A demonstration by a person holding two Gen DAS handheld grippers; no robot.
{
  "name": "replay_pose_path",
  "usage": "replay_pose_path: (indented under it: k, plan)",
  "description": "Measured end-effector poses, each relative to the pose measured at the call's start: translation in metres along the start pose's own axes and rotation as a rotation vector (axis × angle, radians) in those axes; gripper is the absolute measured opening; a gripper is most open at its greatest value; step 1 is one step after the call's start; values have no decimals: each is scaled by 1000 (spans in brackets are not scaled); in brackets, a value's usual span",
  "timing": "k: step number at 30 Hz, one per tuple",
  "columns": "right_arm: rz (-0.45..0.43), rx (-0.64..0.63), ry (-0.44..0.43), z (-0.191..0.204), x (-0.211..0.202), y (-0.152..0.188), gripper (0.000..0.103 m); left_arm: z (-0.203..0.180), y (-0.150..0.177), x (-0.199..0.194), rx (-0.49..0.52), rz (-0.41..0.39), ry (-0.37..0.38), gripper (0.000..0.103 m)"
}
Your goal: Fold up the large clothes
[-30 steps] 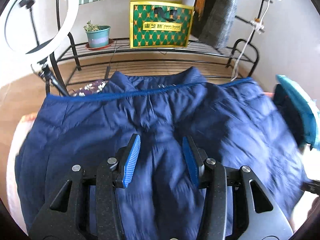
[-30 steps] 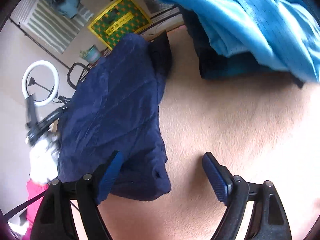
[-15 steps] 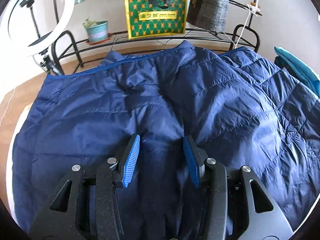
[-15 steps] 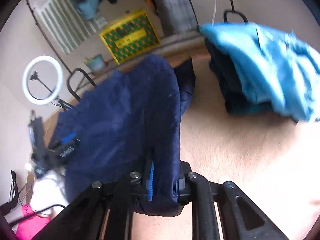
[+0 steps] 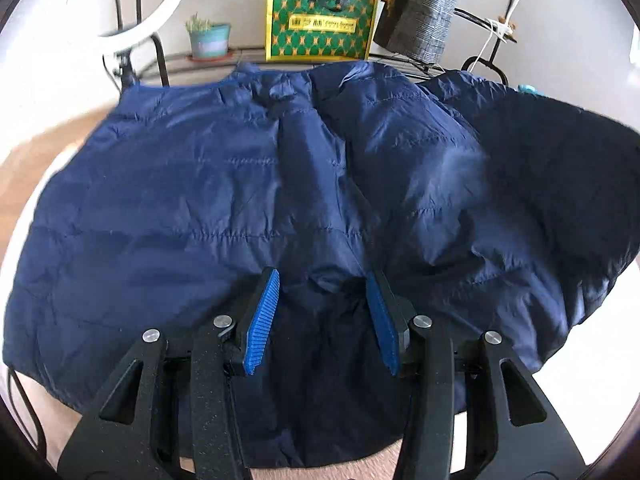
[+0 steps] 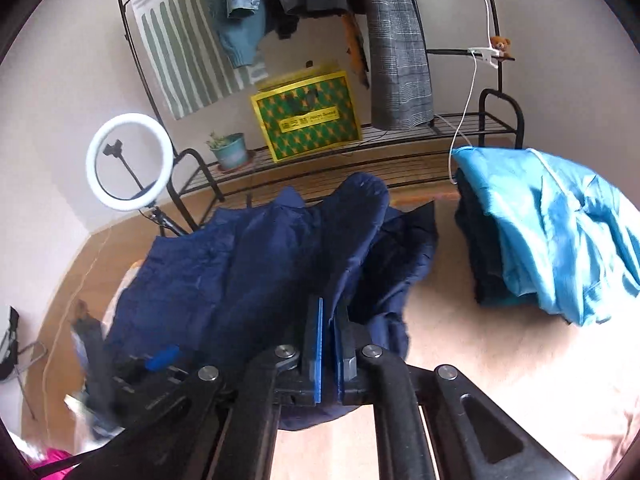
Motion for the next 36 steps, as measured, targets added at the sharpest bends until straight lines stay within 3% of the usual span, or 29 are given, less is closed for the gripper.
replay_pose_path:
  k: [3, 4, 7, 10, 14, 16, 22, 24, 26, 29, 36]
  plan:
    - [21, 51, 12, -18, 7, 9, 3, -2, -3, -4, 10, 21, -8, 46]
    - [43, 115, 13, -33, 11, 15, 9, -1, -4, -4, 4, 30, -4, 46]
    - [57, 317, 50, -80, 11, 34, 52, 2, -6, -12, -18, 42, 9, 46]
    - [84, 401, 64, -107, 13, 55, 59, 2, -5, -17, -12, 43, -5, 46]
    - [126, 555, -15, -124, 24, 77, 74, 2, -3, -19, -52, 52, -4, 46]
    - [140, 618, -80, -124, 34, 83, 74, 0, -2, -20, -45, 48, -13, 46]
    - [174, 604, -100, -99, 60, 84, 73, -4, 7, -9, -25, 40, -26, 46]
    - [186, 583, -71, -95, 66, 84, 65, -4, 6, -9, -8, 39, -25, 46]
    - [179, 564, -54, -96, 67, 81, 36, -2, 6, -11, -20, 48, -15, 46]
    - [162, 533, -45, -97, 62, 75, 16, 6, 3, -21, -33, 53, -5, 46]
    - [63, 305, 12, -63, 32, 36, 8, 56, -12, -61, -141, -3, 14, 46]
Point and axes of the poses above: each gripper's, at about its wrist camera, not at the fingertips, and x roughly the way its jaws point, z to its left, y to its underside, the point moved 7 cm from there along x, roughly the way its jaws point, and after that the axes turned 3 degrees about -z, right-handed, at the moved point
